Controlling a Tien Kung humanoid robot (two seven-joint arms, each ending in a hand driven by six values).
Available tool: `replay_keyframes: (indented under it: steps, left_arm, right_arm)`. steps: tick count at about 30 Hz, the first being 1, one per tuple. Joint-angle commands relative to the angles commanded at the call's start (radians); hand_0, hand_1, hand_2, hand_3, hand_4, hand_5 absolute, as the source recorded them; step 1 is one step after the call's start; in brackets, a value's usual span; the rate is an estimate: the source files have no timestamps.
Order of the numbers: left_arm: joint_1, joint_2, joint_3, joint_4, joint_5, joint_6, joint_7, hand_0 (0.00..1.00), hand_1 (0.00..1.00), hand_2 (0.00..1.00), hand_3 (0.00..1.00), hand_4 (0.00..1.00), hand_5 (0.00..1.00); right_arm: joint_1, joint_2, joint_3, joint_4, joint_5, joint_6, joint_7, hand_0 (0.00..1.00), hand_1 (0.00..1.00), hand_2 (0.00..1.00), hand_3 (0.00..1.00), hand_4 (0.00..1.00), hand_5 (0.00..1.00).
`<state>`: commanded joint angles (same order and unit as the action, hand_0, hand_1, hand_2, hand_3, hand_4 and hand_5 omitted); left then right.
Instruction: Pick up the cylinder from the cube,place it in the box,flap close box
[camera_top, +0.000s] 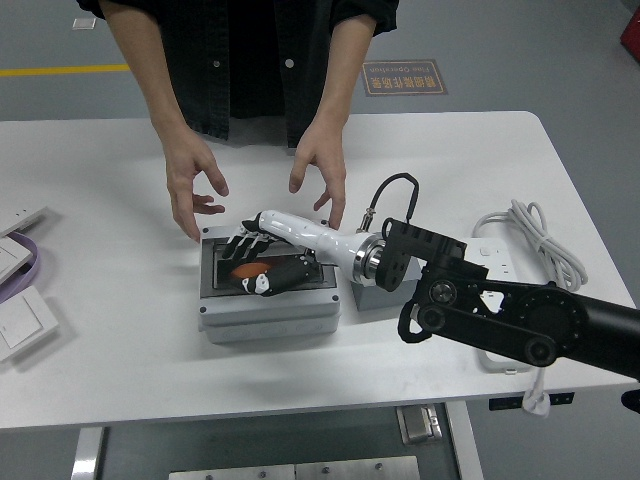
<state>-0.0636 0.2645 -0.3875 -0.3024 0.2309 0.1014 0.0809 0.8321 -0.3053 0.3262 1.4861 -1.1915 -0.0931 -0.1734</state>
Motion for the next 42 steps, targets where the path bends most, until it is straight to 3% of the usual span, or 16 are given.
replay_keyframes:
  steps: [8,17,27,36,42]
  left_arm:
    - [0.001,0.001,0.003,0.001,-0.007,0.001,-0.001,0.602,0.632,0.611,0.618,0.721,0.201]
    - [0.002,-0.001,0.007,0.001,-0.012,0.002,-0.002,0.602,0.632,0.610,0.618,0.720,0.199]
    - [0.002,-0.001,0.011,0.002,-0.018,0.002,-0.002,0.603,0.632,0.611,0.618,0.721,0.200]
    - [0.007,0.002,0.025,0.003,-0.030,0.002,-0.002,0.602,0.632,0.610,0.618,0.721,0.201]
    - [0.022,0.004,0.038,0.000,-0.040,0.003,-0.002,0.603,0.632,0.611,0.618,0.720,0.198]
  right_arm:
    - [-0.018,-0.005,0.001,-0.013,0.050,-0.012,0.020,0.738,0.643,0.667,0.670,0.652,0.329]
    - [-0.040,-0.015,0.022,-0.008,0.087,-0.012,0.029,0.739,0.645,0.674,0.681,0.660,0.320]
    - [-0.089,-0.041,0.166,0.073,0.045,-0.040,0.039,0.740,0.646,0.676,0.685,0.662,0.327]
    - [-0.265,-0.092,0.394,0.168,0.142,-0.115,0.113,0.739,0.646,0.674,0.681,0.656,0.329]
    - [-0.398,-0.096,0.524,0.153,0.186,-0.134,0.154,0.730,0.639,0.668,0.669,0.632,0.344]
